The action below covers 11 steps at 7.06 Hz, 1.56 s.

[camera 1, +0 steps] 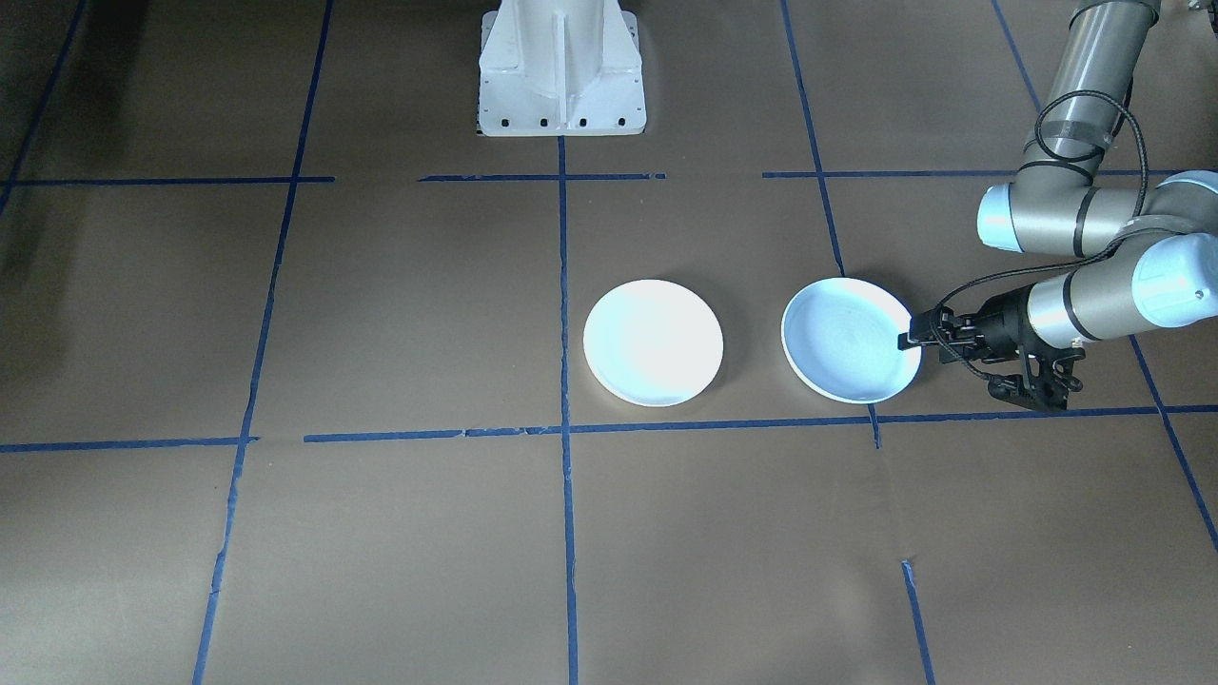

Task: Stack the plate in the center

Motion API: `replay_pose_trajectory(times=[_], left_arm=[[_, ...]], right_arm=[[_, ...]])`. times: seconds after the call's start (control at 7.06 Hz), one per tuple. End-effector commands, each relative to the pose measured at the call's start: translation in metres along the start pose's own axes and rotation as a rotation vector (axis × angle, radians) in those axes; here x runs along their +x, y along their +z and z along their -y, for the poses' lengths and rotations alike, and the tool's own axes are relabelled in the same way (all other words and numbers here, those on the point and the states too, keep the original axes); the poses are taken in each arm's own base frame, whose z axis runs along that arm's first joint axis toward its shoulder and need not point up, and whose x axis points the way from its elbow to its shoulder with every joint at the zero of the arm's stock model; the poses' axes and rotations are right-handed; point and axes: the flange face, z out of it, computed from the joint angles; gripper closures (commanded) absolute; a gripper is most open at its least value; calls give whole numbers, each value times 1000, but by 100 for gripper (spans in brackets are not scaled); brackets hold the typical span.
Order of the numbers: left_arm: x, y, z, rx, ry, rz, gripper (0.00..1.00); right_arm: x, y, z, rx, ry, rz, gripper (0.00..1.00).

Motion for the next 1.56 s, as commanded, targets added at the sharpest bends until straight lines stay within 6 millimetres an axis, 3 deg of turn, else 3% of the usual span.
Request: replay_pose_trajectory(times=[0.0,0.14,0.28,0.57,0.85,1.13,1.42], left_arm=[[33,-9,22,35,2,-1,0],[67,-8,37,76,-24,18,0],[101,16,35,84,-8,22,0],[167,40,38,102,-61,-27,0],[223,83,21,138,-127,-53,0],[226,86,18,141,-134,-49,2],[233,108,9,109,-129,-42,14]], right_arm=[[1,1,0,-2,2,0,0],[0,0,0,0,0,0,0],[0,0,0,-1,2,0,0],[0,0,0,0,1,0,0],[0,0,0,0,0,0,0],[0,0,0,0,1,0,0],[0,0,0,0,0,0,0]])
